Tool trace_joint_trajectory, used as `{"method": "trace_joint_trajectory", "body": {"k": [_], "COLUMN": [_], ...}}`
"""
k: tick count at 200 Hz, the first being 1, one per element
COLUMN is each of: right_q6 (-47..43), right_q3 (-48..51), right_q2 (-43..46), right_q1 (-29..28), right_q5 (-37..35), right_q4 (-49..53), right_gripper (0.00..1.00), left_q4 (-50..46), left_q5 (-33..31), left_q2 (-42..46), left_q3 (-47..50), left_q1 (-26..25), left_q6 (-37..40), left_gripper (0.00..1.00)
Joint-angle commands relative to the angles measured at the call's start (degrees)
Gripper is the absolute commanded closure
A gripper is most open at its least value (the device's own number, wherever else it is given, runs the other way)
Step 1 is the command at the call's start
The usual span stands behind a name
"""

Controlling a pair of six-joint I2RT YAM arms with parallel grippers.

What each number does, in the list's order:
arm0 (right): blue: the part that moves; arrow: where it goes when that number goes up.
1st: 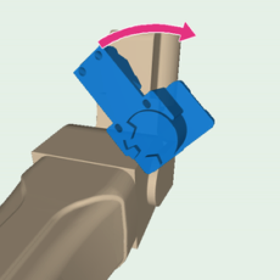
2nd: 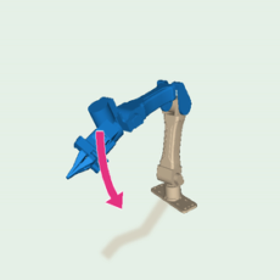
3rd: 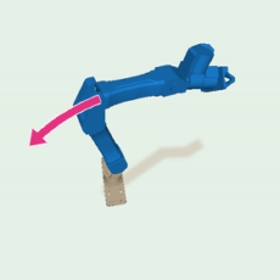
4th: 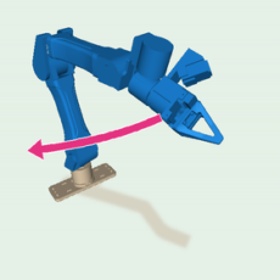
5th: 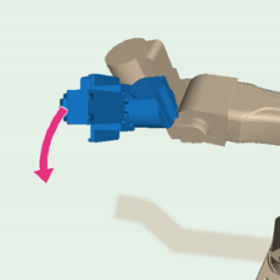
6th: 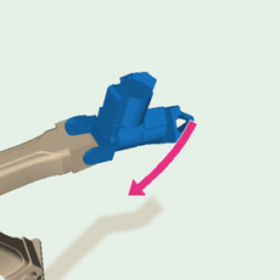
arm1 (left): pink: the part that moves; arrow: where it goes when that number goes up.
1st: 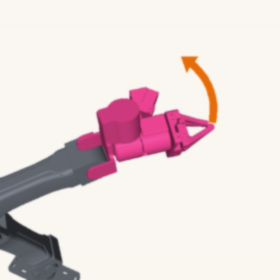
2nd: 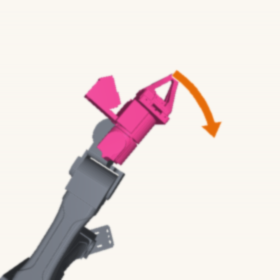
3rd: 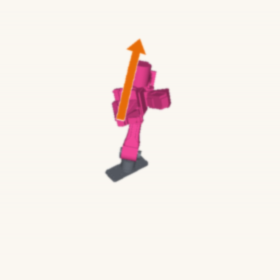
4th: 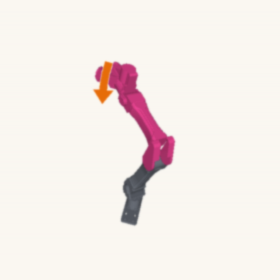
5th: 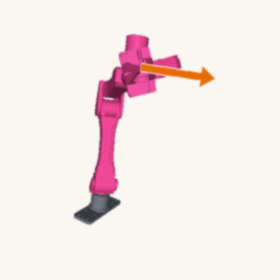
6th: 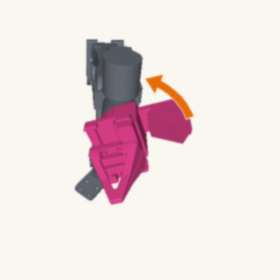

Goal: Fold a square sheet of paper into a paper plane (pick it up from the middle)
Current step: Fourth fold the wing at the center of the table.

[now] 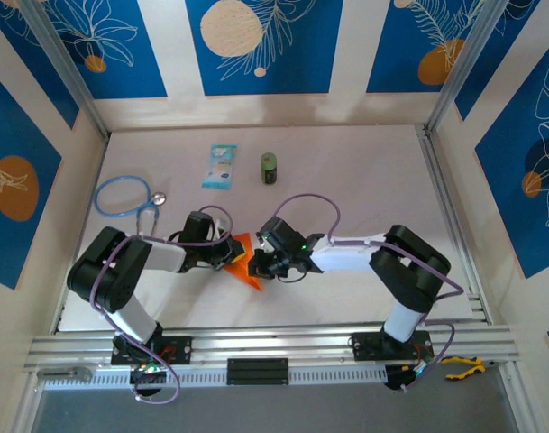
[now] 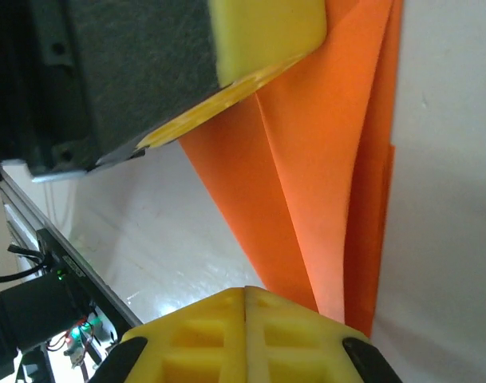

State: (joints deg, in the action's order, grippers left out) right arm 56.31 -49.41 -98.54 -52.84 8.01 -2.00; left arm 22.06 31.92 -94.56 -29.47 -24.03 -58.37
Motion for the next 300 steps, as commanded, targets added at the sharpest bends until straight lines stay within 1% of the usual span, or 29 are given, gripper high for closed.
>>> {"method": "trace_joint_trajectory", "body": {"k": [1, 27, 60, 80, 137, 160, 174, 203, 213, 236, 248, 275, 300], "right_q6": [2.13, 2.4, 2.97, 2.68, 3.73, 1.83, 0.37, -2.23, -2.48, -1.7, -1.0, 0.65, 1.58], "right_q3": [-1.13, 0.41, 6.26, 7.82, 13.22, 13.46, 12.8, 11.07, 10.43, 9.68, 10.52, 13.28, 14.51], "right_q2": [-2.4, -3.93, -3.9, -3.99, 0.0, 2.18, 3.0, 4.92, 5.9, 10.24, 12.98, 17.56, 20.07], "right_q1": [0.22, 0.19, -1.17, -2.88, -4.99, -5.6, -5.86, -6.11, -6.13, -5.22, -4.04, -0.3, 1.96], "right_q5": [3.22, 1.55, 4.04, 4.18, 2.19, 2.01, 1.68, -0.01, -1.59, -6.02, -7.32, -6.99, -6.49], "right_q4": [-4.04, -2.1, -6.07, -4.62, -4.27, -1.39, 2.12, 7.77, 9.06, 10.5, 9.6, 5.28, 2.63], "right_gripper": [0.95, 0.95, 0.96, 0.96, 0.96, 0.96, 0.96, 0.96, 0.96, 0.95, 0.94, 0.94, 0.92], "left_q4": [-4.48, -4.58, -5.58, -5.63, -5.89, -5.67, -5.29, -4.79, -4.45, -2.34, -0.87, 3.28, 4.63], "left_q5": [-2.91, -2.83, -3.09, -3.25, -3.62, -3.58, -3.51, -3.36, -3.11, -2.84, -2.94, -3.27, -4.56], "left_q2": [-0.45, -0.28, 0.31, 0.43, 0.53, 0.18, -0.09, -0.07, -0.05, 0.07, -0.14, -0.75, -0.77], "left_q3": [0.29, 0.24, -0.05, -0.17, -0.19, -0.21, -0.31, -0.45, -0.54, -0.51, -0.54, -0.85, -1.56], "left_q1": [0.21, 0.21, 0.21, 0.21, 0.48, 0.56, 0.55, 0.57, 0.48, 0.13, -0.28, -1.6, -3.03], "left_q6": [1.33, 1.33, 1.72, 1.58, 1.5, 1.24, 0.99, 0.61, 0.58, -0.2, -1.04, -3.0, -3.77], "left_gripper": [1.0, 1.0, 1.0, 1.0, 1.0, 1.0, 1.0, 1.0, 1.0, 1.0, 1.0, 1.0, 1.0]}}
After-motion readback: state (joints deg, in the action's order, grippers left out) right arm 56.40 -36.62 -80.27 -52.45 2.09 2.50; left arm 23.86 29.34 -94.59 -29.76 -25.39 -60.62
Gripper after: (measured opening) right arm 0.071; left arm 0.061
